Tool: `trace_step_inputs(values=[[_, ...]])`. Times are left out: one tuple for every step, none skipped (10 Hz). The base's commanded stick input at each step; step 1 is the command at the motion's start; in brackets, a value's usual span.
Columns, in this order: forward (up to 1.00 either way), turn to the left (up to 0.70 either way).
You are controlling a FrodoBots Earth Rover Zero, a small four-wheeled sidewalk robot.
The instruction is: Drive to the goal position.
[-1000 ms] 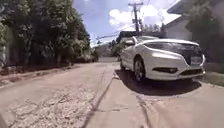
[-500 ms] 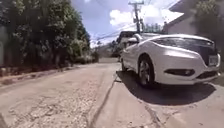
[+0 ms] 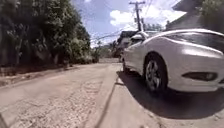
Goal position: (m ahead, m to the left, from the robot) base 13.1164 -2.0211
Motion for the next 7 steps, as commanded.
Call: trace_step_inputs(values=[[0.70,0.02],[0.70,0.02],[0.70,0.02],[0.70,0.02],[0.70,0.02],[0.70,0.01],[0.70,0.00]])
